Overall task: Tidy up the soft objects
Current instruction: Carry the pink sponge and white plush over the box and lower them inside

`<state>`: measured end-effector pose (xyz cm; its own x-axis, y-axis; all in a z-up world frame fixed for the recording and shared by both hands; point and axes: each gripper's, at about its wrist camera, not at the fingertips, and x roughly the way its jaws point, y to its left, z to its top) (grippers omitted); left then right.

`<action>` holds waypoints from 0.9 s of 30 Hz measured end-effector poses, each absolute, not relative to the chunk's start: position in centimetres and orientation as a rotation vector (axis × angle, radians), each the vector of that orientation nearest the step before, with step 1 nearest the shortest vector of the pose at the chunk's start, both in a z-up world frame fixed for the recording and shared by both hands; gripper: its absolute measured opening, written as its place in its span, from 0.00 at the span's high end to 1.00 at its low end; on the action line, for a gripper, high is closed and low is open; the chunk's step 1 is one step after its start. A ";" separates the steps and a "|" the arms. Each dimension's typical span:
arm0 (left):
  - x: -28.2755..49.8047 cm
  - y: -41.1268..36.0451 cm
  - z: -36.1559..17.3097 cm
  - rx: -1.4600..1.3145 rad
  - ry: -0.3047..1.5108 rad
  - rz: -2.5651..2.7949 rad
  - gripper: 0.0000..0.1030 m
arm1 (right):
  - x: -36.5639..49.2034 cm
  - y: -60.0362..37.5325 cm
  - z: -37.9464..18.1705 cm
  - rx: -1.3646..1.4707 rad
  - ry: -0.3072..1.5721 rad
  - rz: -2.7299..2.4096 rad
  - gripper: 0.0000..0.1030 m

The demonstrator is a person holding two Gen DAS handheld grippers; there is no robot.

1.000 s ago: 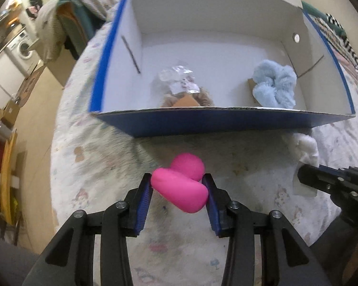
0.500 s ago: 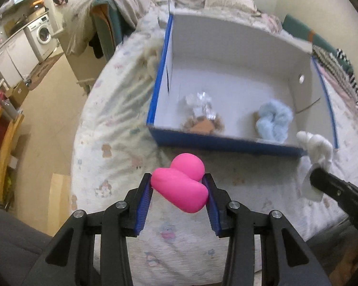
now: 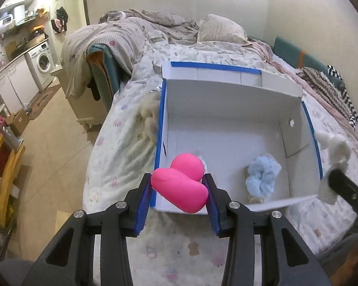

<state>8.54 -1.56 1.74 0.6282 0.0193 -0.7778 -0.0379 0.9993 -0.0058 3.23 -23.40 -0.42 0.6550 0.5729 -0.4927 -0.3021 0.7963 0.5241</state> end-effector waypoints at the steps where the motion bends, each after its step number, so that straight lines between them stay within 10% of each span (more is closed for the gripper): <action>1: 8.9 -1.6 1.8 -0.022 0.889 0.035 0.63 | 3.5 -23.4 -0.1 0.420 0.688 0.514 0.91; 27: 17.2 -3.7 -6.1 -0.004 0.975 -0.081 0.63 | 13.9 -22.7 -6.9 0.317 0.956 0.384 0.91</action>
<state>17.17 -3.74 -6.09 0.5586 -0.0705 -0.8265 0.0671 0.9970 -0.0397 13.90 -22.67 -6.95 0.5189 0.4508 -0.7263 -0.1763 0.8878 0.4251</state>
